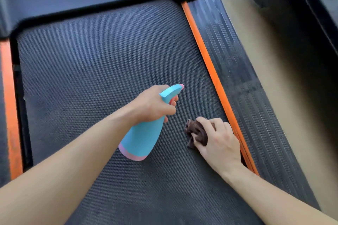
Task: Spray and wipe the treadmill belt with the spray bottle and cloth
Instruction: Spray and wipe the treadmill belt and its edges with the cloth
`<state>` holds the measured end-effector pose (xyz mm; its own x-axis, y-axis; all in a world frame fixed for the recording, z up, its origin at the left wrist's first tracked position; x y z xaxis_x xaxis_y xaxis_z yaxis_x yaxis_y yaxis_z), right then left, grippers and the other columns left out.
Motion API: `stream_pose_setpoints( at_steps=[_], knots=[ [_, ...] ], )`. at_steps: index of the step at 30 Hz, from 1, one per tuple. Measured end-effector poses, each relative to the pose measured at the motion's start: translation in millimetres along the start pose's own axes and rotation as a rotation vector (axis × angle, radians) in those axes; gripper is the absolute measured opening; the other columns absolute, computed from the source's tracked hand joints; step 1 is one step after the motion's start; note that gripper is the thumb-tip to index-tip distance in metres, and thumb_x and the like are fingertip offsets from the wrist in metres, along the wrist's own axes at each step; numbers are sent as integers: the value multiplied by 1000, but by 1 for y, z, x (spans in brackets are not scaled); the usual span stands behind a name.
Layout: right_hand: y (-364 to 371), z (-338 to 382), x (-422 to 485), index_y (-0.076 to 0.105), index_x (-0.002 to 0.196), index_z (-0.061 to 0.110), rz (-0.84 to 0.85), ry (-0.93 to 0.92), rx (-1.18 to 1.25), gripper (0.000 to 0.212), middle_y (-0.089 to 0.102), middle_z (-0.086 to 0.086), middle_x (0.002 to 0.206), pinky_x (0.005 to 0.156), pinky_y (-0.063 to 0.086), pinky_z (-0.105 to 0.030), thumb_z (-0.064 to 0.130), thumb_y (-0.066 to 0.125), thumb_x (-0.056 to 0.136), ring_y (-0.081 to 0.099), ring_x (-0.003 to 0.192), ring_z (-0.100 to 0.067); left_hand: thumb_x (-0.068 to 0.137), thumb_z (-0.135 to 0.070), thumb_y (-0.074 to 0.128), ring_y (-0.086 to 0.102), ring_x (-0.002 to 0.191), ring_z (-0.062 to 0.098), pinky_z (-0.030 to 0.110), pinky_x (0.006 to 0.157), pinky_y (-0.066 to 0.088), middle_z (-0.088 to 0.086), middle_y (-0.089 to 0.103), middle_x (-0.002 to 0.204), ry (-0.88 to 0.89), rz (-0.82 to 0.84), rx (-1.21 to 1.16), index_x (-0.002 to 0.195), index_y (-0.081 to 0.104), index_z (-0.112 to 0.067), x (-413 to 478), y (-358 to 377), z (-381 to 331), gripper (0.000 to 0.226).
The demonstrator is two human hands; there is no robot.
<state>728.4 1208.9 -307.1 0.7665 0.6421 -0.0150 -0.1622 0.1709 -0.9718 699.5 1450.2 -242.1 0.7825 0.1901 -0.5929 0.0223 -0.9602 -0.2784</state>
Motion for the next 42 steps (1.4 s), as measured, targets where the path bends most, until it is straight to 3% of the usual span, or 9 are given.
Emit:
stream_pose_setpoints(
  at_steps=[4, 9, 14, 21, 25, 28, 34, 37, 42],
  knots=[
    [-3, 1, 1, 61, 124, 30, -11, 16, 33, 49, 55, 1, 103, 59, 56, -39, 45, 72, 79, 55, 86, -27, 62, -21, 69, 78, 71, 28, 45, 67, 67, 8, 73, 93, 7, 71, 62, 71, 60, -23, -9, 5, 0, 14],
    [-6, 0, 14, 63, 125, 28, -72, 7, 52, 48, 57, -1, 104, 65, 54, -37, 40, 77, 80, 55, 86, -27, 71, -15, 72, 78, 65, 23, 32, 67, 61, -1, 66, 78, -30, 50, 116, 69, 54, -21, -12, 5, 3, 19],
    [-11, 8, 84, 64, 123, 25, -176, -4, -47, 46, 59, -8, 104, 64, 53, -40, 38, 75, 81, 55, 85, -34, 72, -9, 70, 76, 68, 26, 44, 72, 67, 12, 76, 102, -12, -61, 18, 76, 64, -21, -14, -12, 10, 14],
    [-20, 38, 231, 56, 123, 16, -91, 209, -142, 51, 45, -15, 133, 84, 51, -48, 58, 53, 94, 47, 116, -38, 78, -2, 70, 76, 70, 29, 42, 67, 66, 12, 77, 103, -15, -135, -26, 79, 66, -21, -11, -22, 17, 19],
    [-16, 36, 203, 57, 122, 9, -33, 51, -280, 61, 47, -17, 128, 75, 53, -45, 60, 57, 89, 51, 109, -39, 63, -18, 67, 77, 81, 31, 48, 71, 68, 5, 76, 98, -23, -124, -60, 82, 67, -18, -16, -23, 17, 19],
    [-22, 16, 158, 60, 108, 11, -51, -33, -364, 50, 53, -15, 111, 61, 54, -40, 55, 66, 85, 56, 95, -35, 72, -9, 70, 75, 79, 26, 46, 69, 67, 10, 75, 102, -16, -109, -68, 80, 67, -19, -17, -24, 23, 14],
    [-23, -6, 74, 64, 109, 14, 7, -30, -421, 51, 53, -13, 97, 47, 46, -31, 52, 75, 76, 56, 84, -32, 60, -19, 65, 76, 80, 28, 48, 69, 67, 7, 75, 101, -41, -97, -81, 76, 67, -23, -26, -31, 30, 17],
    [-20, -9, 79, 67, 112, 15, -44, -46, -359, 53, 55, -14, 95, 46, 46, -31, 45, 83, 71, 56, 82, -33, 61, -19, 66, 78, 85, 36, 54, 71, 67, 6, 75, 100, -39, -97, -68, 79, 66, -19, -25, -33, 31, 19],
    [-14, 9, 159, 66, 116, 16, -164, -73, -315, 47, 59, -16, 102, 53, 48, -37, 41, 78, 78, 58, 89, -36, 69, -11, 69, 76, 75, 25, 45, 68, 67, 10, 75, 106, -40, -103, -43, 80, 65, -17, -18, -26, 26, 13]
  ],
)
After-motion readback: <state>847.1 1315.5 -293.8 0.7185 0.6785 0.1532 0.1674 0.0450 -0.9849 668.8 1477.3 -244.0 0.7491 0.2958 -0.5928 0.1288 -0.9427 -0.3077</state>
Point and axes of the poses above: each hand's wrist, its own x-axis towards the middle knuckle, its own y-axis out of the palm, z = x × y, the point moved 2 cm from there along x, towards the middle knuckle
